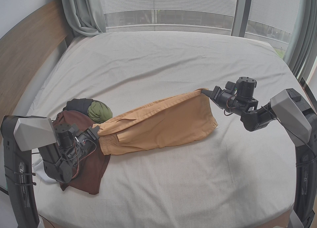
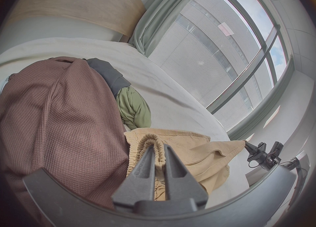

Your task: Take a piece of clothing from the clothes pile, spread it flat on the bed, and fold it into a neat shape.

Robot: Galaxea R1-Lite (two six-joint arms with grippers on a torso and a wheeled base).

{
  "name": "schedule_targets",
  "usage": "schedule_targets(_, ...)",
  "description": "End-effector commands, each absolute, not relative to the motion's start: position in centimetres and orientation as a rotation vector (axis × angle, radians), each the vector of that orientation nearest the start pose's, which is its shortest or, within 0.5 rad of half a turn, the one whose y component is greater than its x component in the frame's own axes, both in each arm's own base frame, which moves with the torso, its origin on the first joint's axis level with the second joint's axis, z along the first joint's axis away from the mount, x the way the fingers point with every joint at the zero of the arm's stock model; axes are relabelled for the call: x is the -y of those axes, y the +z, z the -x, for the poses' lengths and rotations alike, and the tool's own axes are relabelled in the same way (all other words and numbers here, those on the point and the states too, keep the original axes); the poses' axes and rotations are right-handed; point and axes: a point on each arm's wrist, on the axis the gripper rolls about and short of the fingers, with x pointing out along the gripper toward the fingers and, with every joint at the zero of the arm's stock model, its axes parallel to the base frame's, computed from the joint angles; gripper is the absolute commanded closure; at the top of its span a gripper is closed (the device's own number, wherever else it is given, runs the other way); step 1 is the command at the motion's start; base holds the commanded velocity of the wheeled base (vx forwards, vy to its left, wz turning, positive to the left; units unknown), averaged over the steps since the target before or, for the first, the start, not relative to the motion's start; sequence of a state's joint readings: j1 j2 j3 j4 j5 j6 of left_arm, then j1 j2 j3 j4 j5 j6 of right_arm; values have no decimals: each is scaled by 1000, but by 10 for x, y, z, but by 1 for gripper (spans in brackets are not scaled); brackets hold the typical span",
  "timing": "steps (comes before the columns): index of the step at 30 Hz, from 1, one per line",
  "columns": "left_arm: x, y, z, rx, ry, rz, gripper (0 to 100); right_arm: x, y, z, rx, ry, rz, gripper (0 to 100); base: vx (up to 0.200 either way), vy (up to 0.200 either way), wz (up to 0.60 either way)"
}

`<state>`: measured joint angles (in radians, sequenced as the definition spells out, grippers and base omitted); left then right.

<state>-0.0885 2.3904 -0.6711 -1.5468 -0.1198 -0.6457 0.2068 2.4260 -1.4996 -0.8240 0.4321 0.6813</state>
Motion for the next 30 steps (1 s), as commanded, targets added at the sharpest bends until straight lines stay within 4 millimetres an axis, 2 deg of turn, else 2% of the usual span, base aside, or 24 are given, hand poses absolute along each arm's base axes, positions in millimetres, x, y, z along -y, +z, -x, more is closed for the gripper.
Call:
schedule_targets(1,35,-2,-368,-244,-142,645,100,-112,87,-482,-319,578,-668,100,0,0,0)
schedule_targets(6,35,-1,-369,-242,-145,650,100,-112,87,-482,-317,581,-668,100,0,0,0)
schedule_targets(7,35,-1,-369,-239,-146,648,100,-113,87,-482,-317,582,-668,0,0,0,0)
schedule_targets(8,35,-1,-369,-240,-148,650,100,-114,88,-482,-316,584,-667,0,0,0,0)
schedule_targets(9,34,-1,-369,-239,-146,650,0,-115,88,-482,-315,586,-667,0,0,0,0)
schedule_targets(19,28,8,-381,-168,-106,674,0,-116,92,-485,-276,547,-669,0,0,0,0)
schedule_targets(26,30,12,-379,-162,-104,673,0,-121,103,-468,-296,557,-668,0,0,0,0)
schedule_targets(30,33,21,-371,-161,-114,672,0,-122,113,-446,-327,558,-665,0,0,0,0)
